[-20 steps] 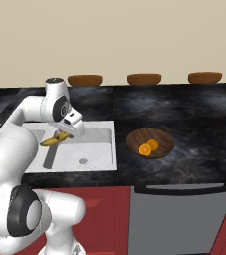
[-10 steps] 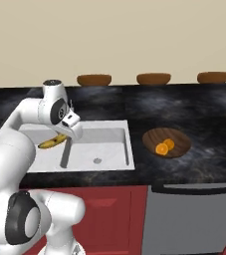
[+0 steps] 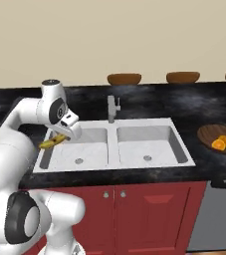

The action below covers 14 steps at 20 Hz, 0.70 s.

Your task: Pick the oranges from the cabinet and place them in one bowl. Pick the banana from the sink and place it in the other bowl.

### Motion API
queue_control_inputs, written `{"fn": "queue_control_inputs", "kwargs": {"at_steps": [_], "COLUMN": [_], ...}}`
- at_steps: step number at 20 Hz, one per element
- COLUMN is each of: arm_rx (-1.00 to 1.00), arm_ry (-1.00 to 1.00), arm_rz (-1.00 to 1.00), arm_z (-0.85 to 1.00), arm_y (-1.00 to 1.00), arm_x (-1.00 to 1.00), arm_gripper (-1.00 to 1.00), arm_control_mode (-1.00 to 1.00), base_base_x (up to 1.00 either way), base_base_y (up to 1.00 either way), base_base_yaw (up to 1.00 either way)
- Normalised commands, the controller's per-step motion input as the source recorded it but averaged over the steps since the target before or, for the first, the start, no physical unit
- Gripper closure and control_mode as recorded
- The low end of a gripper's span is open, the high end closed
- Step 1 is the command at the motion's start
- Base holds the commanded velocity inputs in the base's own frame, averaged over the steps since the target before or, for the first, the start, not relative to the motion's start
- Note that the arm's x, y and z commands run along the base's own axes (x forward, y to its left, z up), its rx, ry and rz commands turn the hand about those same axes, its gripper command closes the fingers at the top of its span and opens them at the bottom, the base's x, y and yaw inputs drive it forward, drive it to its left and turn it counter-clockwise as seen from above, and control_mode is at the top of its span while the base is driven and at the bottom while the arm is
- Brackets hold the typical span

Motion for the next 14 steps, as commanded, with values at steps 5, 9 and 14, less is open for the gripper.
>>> {"fn": "queue_control_inputs", "kwargs": {"at_steps": [5,9,14], "arm_rx": [0.0,0.0,0.0], "arm_ry": [0.0,0.0,0.0], "arm_rz": [0.0,0.0,-0.01], "arm_z": [0.0,0.0,-0.04], "arm_y": [0.0,0.0,0.17], "arm_x": [0.0,0.0,-0.02], "arm_gripper": [1.0,1.0,1.0], "arm_control_mode": [1.0,1.0,-1.0], "base_base_x": [-0.27,-0.25,-0.14], "base_base_y": [0.96,0.96,0.76], "base_base_yaw": [-0.06,-0.06,-0.05]}}
